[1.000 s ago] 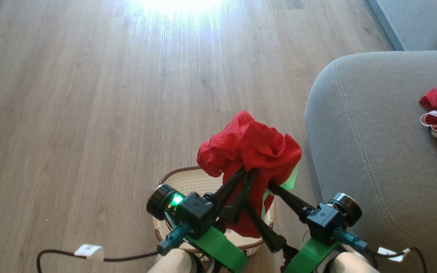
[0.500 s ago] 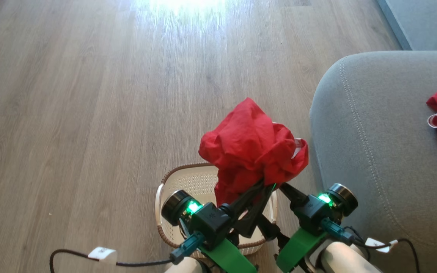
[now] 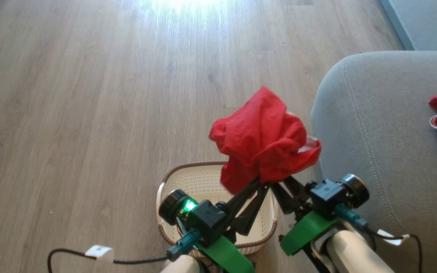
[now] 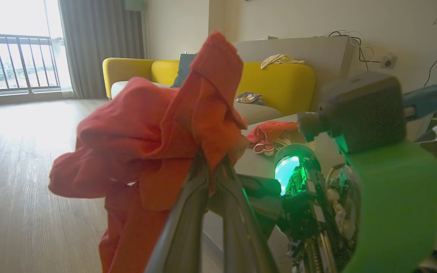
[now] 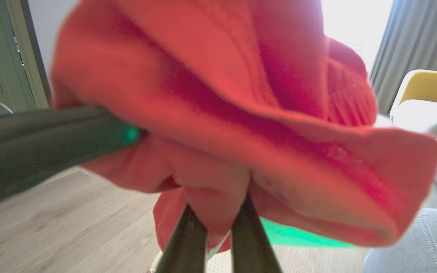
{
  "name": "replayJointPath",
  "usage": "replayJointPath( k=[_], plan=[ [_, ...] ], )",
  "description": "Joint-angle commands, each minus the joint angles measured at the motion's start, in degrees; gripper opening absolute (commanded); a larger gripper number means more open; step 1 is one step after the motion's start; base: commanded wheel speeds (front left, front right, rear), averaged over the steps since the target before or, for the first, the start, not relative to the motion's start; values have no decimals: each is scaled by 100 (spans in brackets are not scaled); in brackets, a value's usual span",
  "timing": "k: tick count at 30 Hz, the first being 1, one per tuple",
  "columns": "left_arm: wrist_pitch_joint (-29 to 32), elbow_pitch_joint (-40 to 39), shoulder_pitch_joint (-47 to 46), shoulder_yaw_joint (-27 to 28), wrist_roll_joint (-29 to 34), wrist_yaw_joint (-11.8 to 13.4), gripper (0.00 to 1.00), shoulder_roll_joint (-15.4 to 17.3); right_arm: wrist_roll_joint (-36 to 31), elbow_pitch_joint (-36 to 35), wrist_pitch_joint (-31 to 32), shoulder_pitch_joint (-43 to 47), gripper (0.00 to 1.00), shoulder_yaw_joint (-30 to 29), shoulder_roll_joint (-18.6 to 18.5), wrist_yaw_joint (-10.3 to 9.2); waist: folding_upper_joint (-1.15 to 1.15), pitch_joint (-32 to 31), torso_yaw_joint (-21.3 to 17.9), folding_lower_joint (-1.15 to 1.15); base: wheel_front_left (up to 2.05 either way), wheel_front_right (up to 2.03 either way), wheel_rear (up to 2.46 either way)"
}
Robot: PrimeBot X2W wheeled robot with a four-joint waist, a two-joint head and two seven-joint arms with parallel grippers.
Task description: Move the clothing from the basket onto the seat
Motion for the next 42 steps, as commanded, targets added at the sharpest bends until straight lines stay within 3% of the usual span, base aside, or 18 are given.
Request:
replayJointPath(
  k=[1,13,14,15,16,17,24,42],
  plan=[
    [-55,-159,-234,216,-33,17,0,-12,47,-266,-38,-133,0,-11,94,40,0,1,-4,0,0,0,0],
    [-55,-141,-228,262,-1,-6,0,-12,-71,-533,-38,-82,0,-188,113,40,0,8,-53,0,0,0,0],
    [-55,-130,-228,262,-4,-9,17,-12,-97,-565,-38,-81,0,-209,114,40,0,9,-53,0,0,0,0],
    [-55,-124,-228,270,-6,-3,48,-12,-119,-591,-38,-76,0,-228,111,40,0,9,-52,0,0,0,0],
    [-55,-124,-231,285,-1,6,89,-12,-140,-613,-38,-70,0,-252,107,40,0,10,-50,0,0,0,0],
    [-55,-122,-233,299,6,9,100,-12,-163,-634,-38,-63,0,-285,100,40,0,10,-49,0,0,0,0],
    [-55,44,-223,435,161,-99,100,-12,-330,-761,-38,-5,0,-673,50,40,0,16,-15,0,0,0,0],
    [-55,912,140,893,931,-685,100,-12,-602,-1104,-38,338,0,-2119,-197,40,0,47,-172,0,0,0,0]
  ],
)
